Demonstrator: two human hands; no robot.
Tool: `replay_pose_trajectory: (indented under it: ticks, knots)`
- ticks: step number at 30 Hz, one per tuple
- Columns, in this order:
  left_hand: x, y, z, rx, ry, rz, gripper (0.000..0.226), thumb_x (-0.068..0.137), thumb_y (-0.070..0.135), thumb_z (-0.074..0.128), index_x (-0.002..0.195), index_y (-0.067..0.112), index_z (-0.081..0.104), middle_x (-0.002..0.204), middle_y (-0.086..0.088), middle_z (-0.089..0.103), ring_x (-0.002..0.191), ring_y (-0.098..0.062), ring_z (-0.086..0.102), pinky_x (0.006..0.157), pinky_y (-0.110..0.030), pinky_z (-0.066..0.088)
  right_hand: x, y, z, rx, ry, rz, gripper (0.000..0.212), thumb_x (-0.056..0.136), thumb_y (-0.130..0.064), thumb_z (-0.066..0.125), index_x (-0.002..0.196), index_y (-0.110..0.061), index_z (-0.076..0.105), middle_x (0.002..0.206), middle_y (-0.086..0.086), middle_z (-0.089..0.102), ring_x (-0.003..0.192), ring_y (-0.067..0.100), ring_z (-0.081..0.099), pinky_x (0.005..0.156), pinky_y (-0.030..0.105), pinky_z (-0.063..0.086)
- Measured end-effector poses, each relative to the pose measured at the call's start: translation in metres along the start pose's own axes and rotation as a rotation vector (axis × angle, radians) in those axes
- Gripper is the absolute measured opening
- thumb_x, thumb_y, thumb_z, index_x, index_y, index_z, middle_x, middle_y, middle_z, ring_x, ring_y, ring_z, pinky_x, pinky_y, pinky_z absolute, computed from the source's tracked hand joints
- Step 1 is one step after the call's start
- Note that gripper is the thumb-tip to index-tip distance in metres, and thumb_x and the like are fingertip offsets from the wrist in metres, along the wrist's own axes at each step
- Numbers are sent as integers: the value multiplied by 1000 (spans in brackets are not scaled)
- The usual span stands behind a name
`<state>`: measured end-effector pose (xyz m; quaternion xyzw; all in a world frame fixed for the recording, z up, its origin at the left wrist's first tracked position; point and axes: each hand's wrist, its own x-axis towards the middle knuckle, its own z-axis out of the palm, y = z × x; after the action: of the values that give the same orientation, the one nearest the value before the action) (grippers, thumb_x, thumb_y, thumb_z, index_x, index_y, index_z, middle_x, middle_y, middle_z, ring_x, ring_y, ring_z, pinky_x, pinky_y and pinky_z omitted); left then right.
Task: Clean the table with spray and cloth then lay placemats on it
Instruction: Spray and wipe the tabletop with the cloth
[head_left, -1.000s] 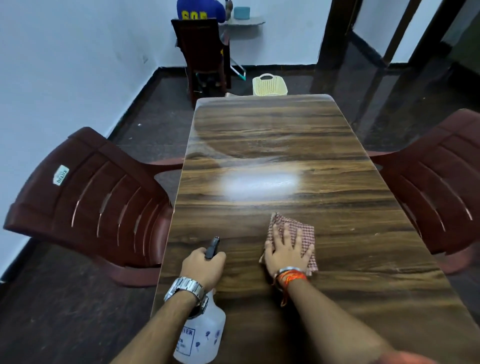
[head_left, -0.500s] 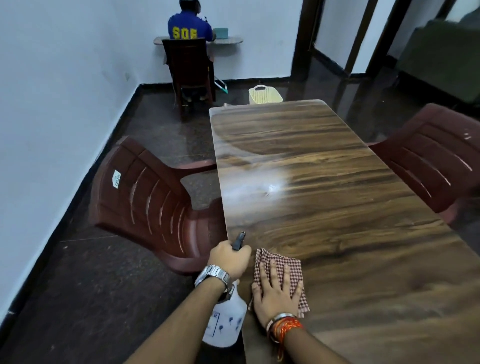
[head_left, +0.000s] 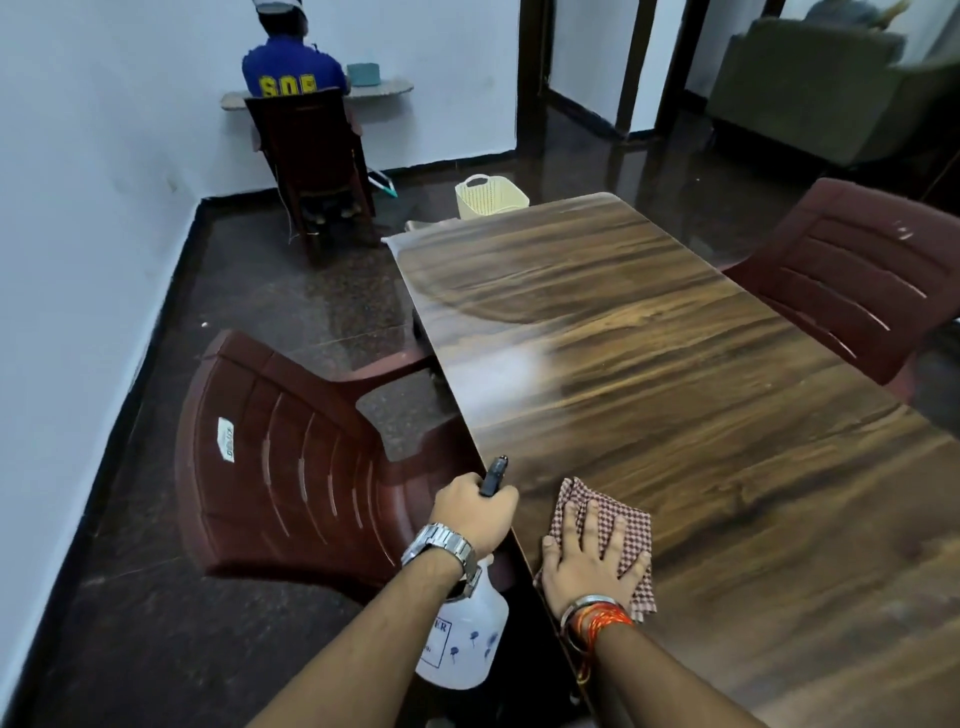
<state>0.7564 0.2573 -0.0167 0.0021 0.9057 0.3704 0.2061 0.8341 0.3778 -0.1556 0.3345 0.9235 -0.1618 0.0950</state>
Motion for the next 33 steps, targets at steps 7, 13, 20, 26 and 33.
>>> replay_pose_trajectory:
  ticks: [7,13,20,26,33]
  knots:
    - [77,9,-72,47,-38,83,24,81,33,56,64,19,47,65,0,56,56,-18,48,48,-28,31,50,-81,-2,90,-27,178,58,95,-56,12,148,-42,-6,159,-12,-15,143,28,-22,109,64,-9]
    - [143,16,-111,60,-106,156,21,81,31,56,67,17,48,65,0,56,55,-16,48,48,-27,32,84,-127,-5,145,-10,299,58,95,-55,9,148,-42,-8,159,-11,-17,143,30,-22,108,65,-9]
    - [229,11,-148,126,-228,288,21,79,34,56,68,16,52,69,-2,59,61,-22,51,52,-28,36,117,-177,-1,202,36,463,57,95,-56,10,148,-44,-7,159,-14,-14,144,26,-20,110,62,-10]
    - [291,6,-187,205,-318,414,23,78,35,58,67,16,54,69,-3,61,63,-24,54,51,-28,35,124,-178,1,202,37,577,55,95,-61,11,146,-51,-6,157,-20,-14,146,20,-16,113,58,-8]
    - [351,6,-209,207,-404,407,27,71,43,54,67,16,56,72,-2,66,73,-28,64,67,-34,51,146,-190,1,251,53,787,56,92,-64,10,144,-54,-8,157,-20,-16,145,21,-19,111,60,-6]
